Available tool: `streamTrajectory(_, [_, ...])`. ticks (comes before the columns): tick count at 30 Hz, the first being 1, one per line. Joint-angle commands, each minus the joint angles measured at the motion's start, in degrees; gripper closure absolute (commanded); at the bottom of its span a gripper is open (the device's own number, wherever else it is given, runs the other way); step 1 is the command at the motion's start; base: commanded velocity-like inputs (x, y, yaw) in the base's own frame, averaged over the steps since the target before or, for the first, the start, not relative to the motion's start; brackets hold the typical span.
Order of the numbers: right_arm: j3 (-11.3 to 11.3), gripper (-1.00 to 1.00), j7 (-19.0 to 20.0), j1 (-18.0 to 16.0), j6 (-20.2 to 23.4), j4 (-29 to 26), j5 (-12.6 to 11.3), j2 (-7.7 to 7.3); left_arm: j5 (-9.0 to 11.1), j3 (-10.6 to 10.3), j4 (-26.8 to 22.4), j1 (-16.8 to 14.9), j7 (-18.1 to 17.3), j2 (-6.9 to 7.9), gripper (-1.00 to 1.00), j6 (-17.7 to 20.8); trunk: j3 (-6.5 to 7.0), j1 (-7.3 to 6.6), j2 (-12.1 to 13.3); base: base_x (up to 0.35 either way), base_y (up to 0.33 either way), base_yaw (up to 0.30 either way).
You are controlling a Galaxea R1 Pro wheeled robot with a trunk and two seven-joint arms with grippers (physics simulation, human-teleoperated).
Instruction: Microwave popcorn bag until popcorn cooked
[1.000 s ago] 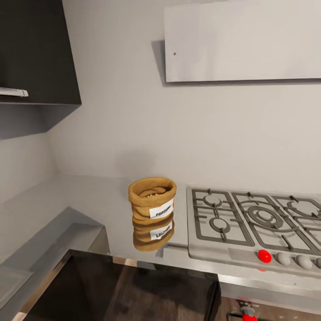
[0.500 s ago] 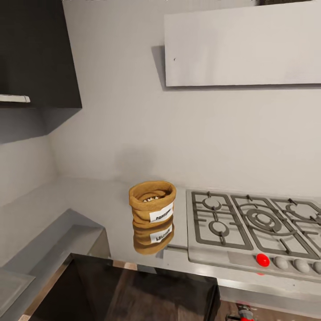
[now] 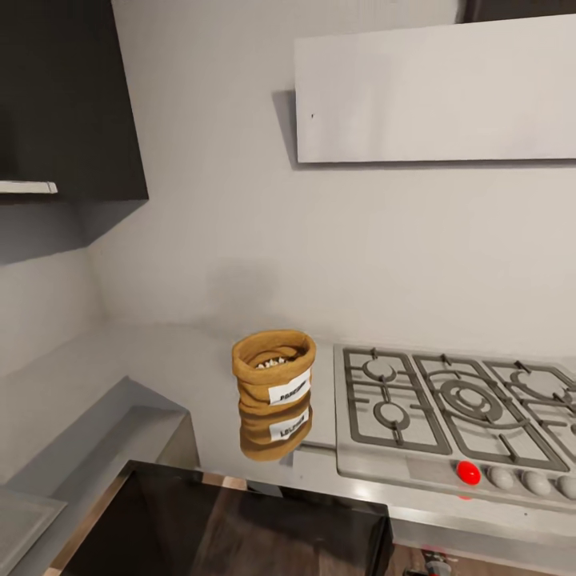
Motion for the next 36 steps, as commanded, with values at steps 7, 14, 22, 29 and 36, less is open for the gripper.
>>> streamTrajectory(7, [-0.4, -1.00, 0.1, -0.1, -0.3, 0.2, 0.5, 0.38, 0.2, 0.1, 0.0, 0.0, 0.0, 0.01, -1.00, -0.1, 1.21, -1.54, 2.8, 0.000, 0.000, 0.000])
streamTrajectory(14, [-0.4, -1.00, 0.1, -0.1, -0.1, 0.2, 0.5, 0.40, 0.3, 0.1, 0.0, 0.0, 0.0, 0.01, -1.00, -0.1, 2.46, -3.08, 5.6, 0.000, 0.000, 0.000])
streamTrajectory(22, [-0.4, -1.00, 0.1, -0.1, -0.2, 0.2, 0.5, 0.33, 0.2, 0.1, -0.1, 0.0, -0.1, 0.10, -1.00, -0.1, 2.46, -3.08, 5.6, 0.000, 0.000, 0.000])
streamTrajectory(29, [-0.4, -1.00, 0.1, -0.1, -0.2, 0.2, 0.5, 0.32, 0.2, 0.1, 0.0, 0.0, -0.1, 0.02, -1.00, -0.1, 2.46, -3.08, 5.6, -0.228, 0.000, 0.000])
streamTrajectory(36, [-0.4, -1.00, 0.1, -0.1, -0.3, 0.2, 0.5, 0.33, 0.1, 0.0, 0.0, 0.0, -0.2, 0.06, -1.00, -0.1, 2.46, -3.08, 5.6, -0.231, 0.000, 0.000])
